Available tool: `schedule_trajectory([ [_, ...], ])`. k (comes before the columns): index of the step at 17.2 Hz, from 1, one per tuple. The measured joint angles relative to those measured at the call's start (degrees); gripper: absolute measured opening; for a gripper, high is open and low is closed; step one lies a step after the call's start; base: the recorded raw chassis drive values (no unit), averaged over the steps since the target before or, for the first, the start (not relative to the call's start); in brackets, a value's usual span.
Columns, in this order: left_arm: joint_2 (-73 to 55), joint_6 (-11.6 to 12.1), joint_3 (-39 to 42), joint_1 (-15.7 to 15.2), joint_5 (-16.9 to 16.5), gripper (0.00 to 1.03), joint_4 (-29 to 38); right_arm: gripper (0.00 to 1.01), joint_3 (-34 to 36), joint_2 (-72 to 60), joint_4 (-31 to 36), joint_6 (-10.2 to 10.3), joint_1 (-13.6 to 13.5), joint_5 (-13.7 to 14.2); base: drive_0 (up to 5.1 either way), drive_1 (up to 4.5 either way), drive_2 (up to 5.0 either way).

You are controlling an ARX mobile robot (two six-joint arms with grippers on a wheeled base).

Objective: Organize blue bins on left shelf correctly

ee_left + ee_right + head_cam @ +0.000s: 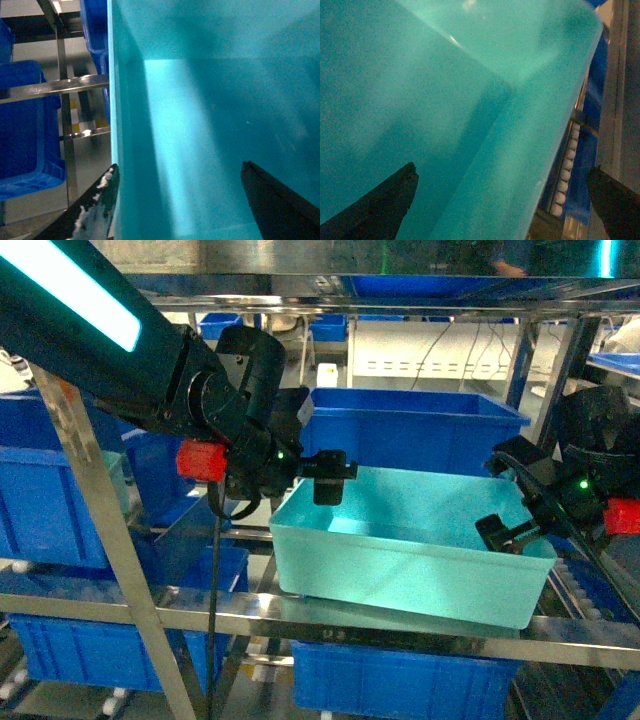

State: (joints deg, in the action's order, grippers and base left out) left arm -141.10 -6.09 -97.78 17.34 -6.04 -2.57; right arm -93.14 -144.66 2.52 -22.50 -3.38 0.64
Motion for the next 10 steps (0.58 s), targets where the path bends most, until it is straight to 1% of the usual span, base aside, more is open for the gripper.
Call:
schedule_trajectory([
  [1, 0.00, -0.33, -0.61, -0.04, -0.24, 0.85, 1.46, 0.97, -0.37, 0.00, 2.29, 0.85, -0.07, -0.96, 0.0, 0.00, 0.0],
  [2, 0.00, -0.79, -1.18, -0.04, -0.68, 0.93, 1.44, 0.98, -0.52, 0.04, 4.11, 1.57, -0.09, -0.96, 0.0, 0.00, 0.0],
  [3, 0.02, -1.03, -1.49, -0.02, -0.55, 0.99, 1.90, 0.98, -0.52, 0.20, 5.66, 2.60, -0.20, -1.73, 0.0, 0.00, 0.0],
  [4, 0.02, -1.51, -1.49, -0.04, -0.63, 0.99, 2.99, 0.98, -0.44, 0.44, 6.99, 3.63, -0.35, -2.36, 0.0, 0.00, 0.0],
  [5, 0.09, -2.08, -1.46, -0.04, -0.61, 0.97, 3.39, 0.98, 0.33, 0.98, 9.62, 4.57, -0.39, -2.40, 0.0, 0.00, 0.0],
  [7, 1.53, -3.34, 0.76, -0.04, -0.83, 0.98, 5.73, 0.98, 2.16, 2.75, 13.94, 6.45, -0.37, -2.19, 0.0, 0.00, 0.0],
  [8, 6.60, -5.01, 8.04, 0.37, 0.57, 0.98, 11.69, 0.98, 7.76, 6.38, 20.94, 8.09, 0.26, -1.97, 0.0, 0.00, 0.0],
  [9, 16.22, -6.78, 24.22, 1.38, 6.01, 0.98, 22.82, 0.98, 22.16, 12.15, 35.71, 8.11, 2.64, -4.02, 0.0, 0.00, 0.0],
  [10, 23.45, -6.86, 41.22, 2.86, 12.55, 0.98, 31.34, 0.98, 35.43, 17.97, 46.38, 7.82, 4.33, -6.93, 0.0, 0.00, 0.0],
])
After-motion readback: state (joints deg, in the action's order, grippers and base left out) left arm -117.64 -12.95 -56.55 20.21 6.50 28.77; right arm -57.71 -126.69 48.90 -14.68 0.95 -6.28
